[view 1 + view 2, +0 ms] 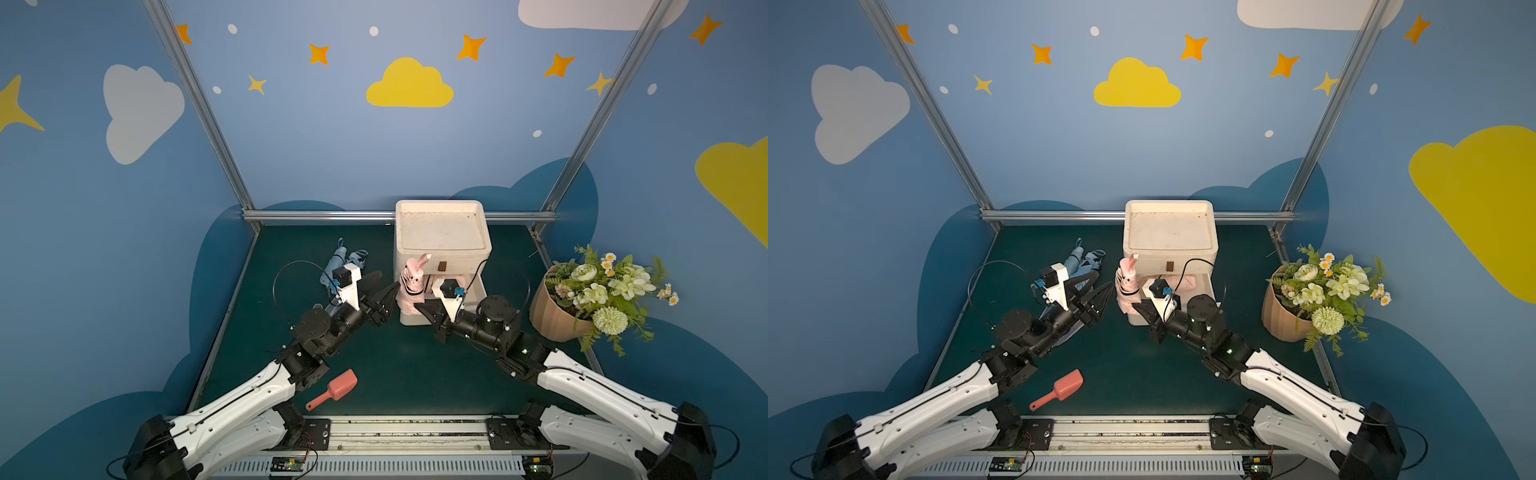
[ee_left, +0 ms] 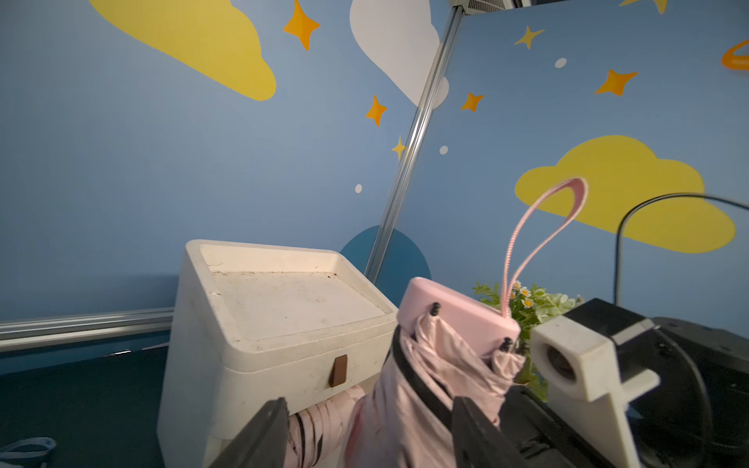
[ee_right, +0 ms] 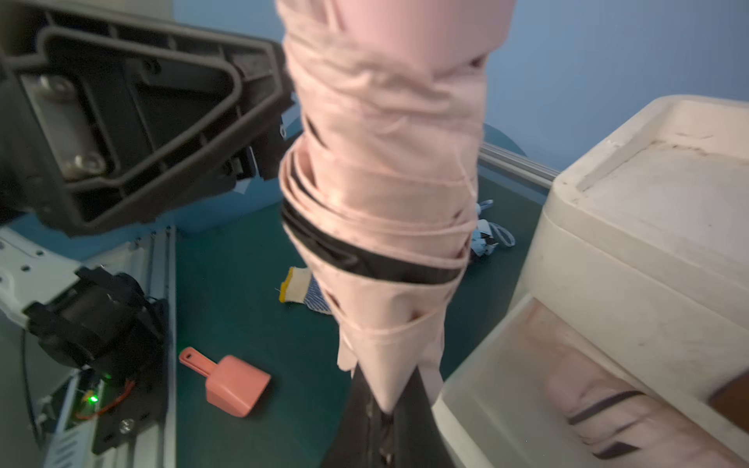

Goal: Place the umbrella in the drawer by color
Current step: Place the umbrella in the drawer.

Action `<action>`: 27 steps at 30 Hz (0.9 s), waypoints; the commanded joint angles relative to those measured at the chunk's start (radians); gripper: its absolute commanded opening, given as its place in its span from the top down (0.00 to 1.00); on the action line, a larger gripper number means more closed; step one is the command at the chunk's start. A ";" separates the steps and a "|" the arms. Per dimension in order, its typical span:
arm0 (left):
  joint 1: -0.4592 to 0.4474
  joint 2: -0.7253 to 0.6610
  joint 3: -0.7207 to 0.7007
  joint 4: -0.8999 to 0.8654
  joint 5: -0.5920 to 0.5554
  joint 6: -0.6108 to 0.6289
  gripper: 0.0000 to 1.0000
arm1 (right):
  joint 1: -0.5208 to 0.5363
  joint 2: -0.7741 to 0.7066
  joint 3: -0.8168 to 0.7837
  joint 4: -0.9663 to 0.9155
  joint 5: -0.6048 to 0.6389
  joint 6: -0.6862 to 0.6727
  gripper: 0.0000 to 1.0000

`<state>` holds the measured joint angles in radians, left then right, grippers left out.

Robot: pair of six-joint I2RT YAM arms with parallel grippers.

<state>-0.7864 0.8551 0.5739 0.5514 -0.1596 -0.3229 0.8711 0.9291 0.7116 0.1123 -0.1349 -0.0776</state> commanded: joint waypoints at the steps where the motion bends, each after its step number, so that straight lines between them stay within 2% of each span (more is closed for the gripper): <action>1: 0.000 -0.080 -0.013 -0.201 -0.097 0.036 0.18 | -0.015 -0.068 0.151 -0.294 0.116 -0.339 1.00; 4: 0.000 -0.152 -0.055 -0.325 -0.154 0.061 0.09 | -0.051 -0.020 0.320 -0.647 0.155 -0.538 1.00; 6: 0.000 -0.195 -0.084 -0.385 -0.179 0.070 0.07 | -0.070 0.034 0.415 -0.808 0.211 -0.611 1.00; 8: 0.000 -0.240 -0.107 -0.446 -0.185 0.075 0.00 | -0.082 0.086 0.483 -0.908 0.251 -0.669 1.00; 12: 0.000 -0.335 -0.150 -0.543 -0.184 0.069 0.00 | -0.090 0.180 0.572 -1.006 0.379 -0.753 1.00; 19: 0.000 -0.508 -0.226 -0.531 -0.231 0.050 0.00 | -0.095 0.371 0.690 -1.137 0.698 -0.856 1.00; 21: 0.000 -0.539 -0.238 -0.535 -0.252 0.037 0.00 | -0.094 0.402 0.693 -1.137 0.746 -0.880 1.00; 27: -0.001 -0.569 -0.242 -0.550 -0.269 0.020 0.00 | -0.095 0.481 0.698 -1.135 0.784 -0.899 1.00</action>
<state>-0.7864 0.2947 0.3363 0.0185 -0.4057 -0.2893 0.7776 1.3964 1.3724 -1.0172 0.5732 -0.9554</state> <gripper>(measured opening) 0.999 0.056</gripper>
